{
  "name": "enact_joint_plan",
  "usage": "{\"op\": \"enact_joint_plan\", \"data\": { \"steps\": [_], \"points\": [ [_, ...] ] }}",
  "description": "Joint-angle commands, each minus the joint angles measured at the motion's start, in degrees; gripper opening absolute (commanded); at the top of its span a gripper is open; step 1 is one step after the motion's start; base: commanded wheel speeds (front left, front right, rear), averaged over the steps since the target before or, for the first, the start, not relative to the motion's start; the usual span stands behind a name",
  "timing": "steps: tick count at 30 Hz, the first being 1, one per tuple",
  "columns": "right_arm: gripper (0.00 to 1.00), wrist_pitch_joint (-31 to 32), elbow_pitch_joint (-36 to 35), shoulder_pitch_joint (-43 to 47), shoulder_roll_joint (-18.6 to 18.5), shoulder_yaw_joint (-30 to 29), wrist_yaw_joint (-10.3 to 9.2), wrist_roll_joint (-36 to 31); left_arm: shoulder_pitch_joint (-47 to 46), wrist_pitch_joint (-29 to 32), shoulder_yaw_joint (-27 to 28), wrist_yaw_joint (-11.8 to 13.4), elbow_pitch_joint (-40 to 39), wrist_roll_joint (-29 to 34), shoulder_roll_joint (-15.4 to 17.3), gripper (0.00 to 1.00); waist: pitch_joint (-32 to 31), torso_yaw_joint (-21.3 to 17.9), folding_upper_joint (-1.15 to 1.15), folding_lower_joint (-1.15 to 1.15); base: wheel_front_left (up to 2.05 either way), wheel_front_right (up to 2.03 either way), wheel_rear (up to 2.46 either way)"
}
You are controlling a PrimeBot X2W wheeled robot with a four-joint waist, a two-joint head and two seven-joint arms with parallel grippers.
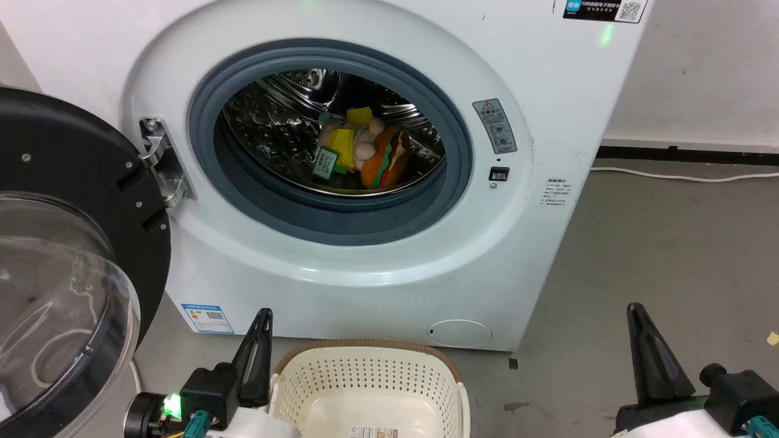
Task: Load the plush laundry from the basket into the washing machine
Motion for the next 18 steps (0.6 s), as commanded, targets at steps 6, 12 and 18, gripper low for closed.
{"op": "enact_joint_plan", "data": {
  "steps": [6, 12, 18],
  "points": [
    [0.00, 1.0, 0.2, -0.7, 0.0, 0.2, -0.01, -0.8, -0.1, 0.9, 0.7, -0.2, -0.5, 0.7, -0.3, 0.00, 0.0, 0.0, 0.00, 0.00, 0.00, 0.00, 0.00],
    [0.00, 1.7, 0.2, -0.9, 0.0, 0.2, -0.01, -1.2, -0.1, 1.6, 1.1, -0.3, -0.7, 1.0, -0.5, 0.00, 0.0, -0.1, 0.00, 0.00, 0.00, 0.00, 0.00],
    [0.00, 2.4, 0.3, -1.1, 0.0, 0.3, -0.01, -1.6, -0.1, 2.3, 1.6, -0.3, -1.0, 1.2, -0.7, 0.00, 0.0, -0.1, 0.00, 0.00, 0.00, 0.00, 0.00]
  ]
}}
